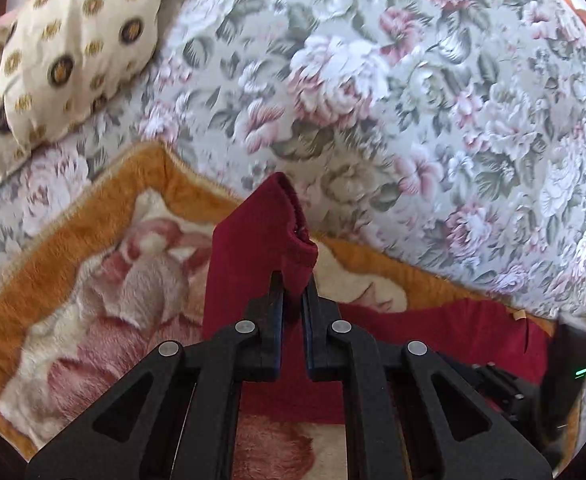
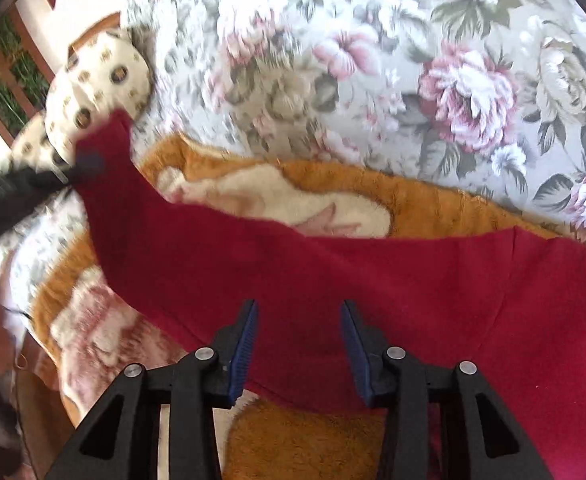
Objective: Fold small clothes
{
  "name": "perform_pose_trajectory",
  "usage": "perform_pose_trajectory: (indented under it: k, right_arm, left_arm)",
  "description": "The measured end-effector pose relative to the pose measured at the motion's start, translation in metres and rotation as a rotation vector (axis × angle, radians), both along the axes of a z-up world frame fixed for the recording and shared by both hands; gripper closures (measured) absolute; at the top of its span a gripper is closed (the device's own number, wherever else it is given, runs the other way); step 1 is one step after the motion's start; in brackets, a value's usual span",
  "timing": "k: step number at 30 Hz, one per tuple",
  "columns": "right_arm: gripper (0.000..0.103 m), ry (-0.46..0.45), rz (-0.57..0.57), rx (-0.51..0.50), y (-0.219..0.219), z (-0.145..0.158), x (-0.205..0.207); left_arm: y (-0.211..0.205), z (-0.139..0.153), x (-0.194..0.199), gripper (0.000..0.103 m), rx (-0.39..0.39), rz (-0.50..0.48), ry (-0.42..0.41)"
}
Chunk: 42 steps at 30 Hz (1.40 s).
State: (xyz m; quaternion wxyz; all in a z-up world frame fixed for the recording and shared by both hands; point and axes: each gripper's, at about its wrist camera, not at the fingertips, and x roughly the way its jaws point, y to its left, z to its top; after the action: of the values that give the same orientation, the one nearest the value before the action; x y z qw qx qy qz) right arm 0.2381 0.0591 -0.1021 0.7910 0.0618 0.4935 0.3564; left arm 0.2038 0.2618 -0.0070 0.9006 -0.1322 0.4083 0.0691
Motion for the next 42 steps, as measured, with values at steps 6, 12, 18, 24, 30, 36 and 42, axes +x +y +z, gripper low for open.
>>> perform_pose_trajectory:
  k: [6, 12, 18, 24, 30, 36, 42]
  right_arm:
    - [0.047, 0.055, 0.027, 0.247, 0.009, 0.036, 0.014]
    - [0.035, 0.237, 0.071, 0.355, 0.072, 0.048, 0.04]
    - [0.041, 0.365, 0.096, 0.263, 0.125, 0.017, 0.05]
    - [0.092, 0.24, 0.133, 0.262, 0.113, 0.022, 0.036]
    - [0.092, 0.143, 0.049, 0.359, 0.033, 0.074, 0.051]
    - [0.092, 0.032, 0.004, 0.429, -0.039, 0.13, 0.041]
    - [0.092, -0.093, -0.101, 0.39, -0.143, 0.155, 0.037]
  left_arm:
    - [0.008, -0.029, -0.013, 0.096, -0.032, 0.006, 0.018]
    - [0.003, -0.04, -0.024, 0.096, -0.068, -0.014, 0.013]
    - [-0.004, -0.044, -0.031, 0.096, -0.086, -0.038, 0.023]
    - [-0.022, -0.026, -0.053, 0.093, -0.049, -0.105, -0.016]
    - [-0.071, -0.024, -0.066, 0.093, -0.066, -0.155, -0.055]
    - [-0.101, -0.042, -0.04, 0.093, -0.075, -0.059, -0.013]
    - [-0.129, -0.045, -0.031, 0.093, -0.051, -0.105, 0.005]
